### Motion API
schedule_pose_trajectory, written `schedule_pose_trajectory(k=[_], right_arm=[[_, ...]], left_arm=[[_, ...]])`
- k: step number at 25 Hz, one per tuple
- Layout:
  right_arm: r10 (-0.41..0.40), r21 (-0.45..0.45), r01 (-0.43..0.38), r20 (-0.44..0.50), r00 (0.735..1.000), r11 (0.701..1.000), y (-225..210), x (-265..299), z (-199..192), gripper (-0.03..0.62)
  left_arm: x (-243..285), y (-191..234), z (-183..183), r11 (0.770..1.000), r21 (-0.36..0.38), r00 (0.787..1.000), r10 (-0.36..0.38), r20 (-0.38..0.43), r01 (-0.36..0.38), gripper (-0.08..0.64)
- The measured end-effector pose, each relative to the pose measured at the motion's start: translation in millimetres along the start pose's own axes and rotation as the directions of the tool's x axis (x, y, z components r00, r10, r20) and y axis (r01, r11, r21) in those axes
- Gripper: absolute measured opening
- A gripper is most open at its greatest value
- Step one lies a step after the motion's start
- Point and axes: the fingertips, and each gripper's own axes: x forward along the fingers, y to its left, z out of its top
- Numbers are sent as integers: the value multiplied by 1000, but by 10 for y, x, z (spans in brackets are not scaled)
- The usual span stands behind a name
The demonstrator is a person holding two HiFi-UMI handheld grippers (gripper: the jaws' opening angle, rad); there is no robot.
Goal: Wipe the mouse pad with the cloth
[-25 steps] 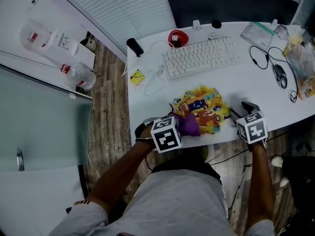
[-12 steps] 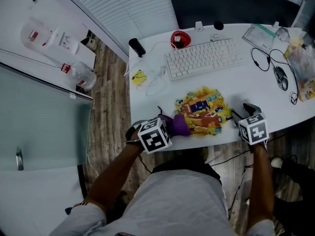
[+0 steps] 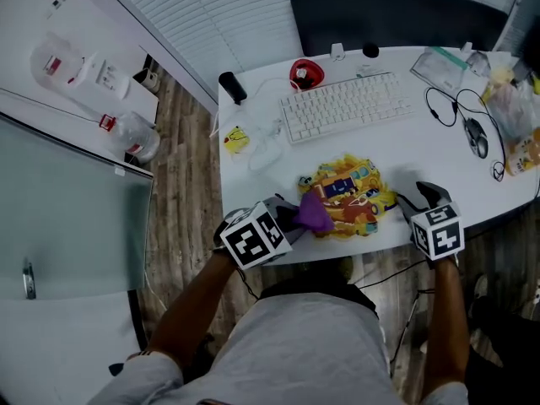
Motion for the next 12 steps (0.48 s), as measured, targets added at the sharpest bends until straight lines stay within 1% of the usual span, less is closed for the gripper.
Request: schedule_pose_trajectory(k=[4, 6, 7, 9, 11, 12], right_arm=[[-2, 18, 0, 70, 998, 1000, 37, -167, 189, 215], [-1, 34, -3, 121, 993, 999, 77, -270, 319, 205], [2, 44, -8, 153, 988, 999, 105, -329, 394, 198], [11, 56, -24, 225, 974, 998, 179, -452, 557, 184], [26, 51, -43, 297, 955, 998, 277, -570, 715, 167], [36, 43, -53, 328, 944, 998, 330, -625, 787, 159]], left_arm=[[-115, 31, 257, 1000, 8, 994, 15, 109, -16, 83], [-180, 45, 389, 999, 13, 984, 37, 175, -40, 83], [-221, 50, 466, 999, 12, 975, 48, 216, -52, 83], [-316, 62, 631, 997, 3, 949, 66, 309, -71, 83], [-415, 84, 786, 996, -14, 911, 85, 404, -87, 83], [-467, 96, 858, 995, -23, 888, 95, 451, -95, 84]])
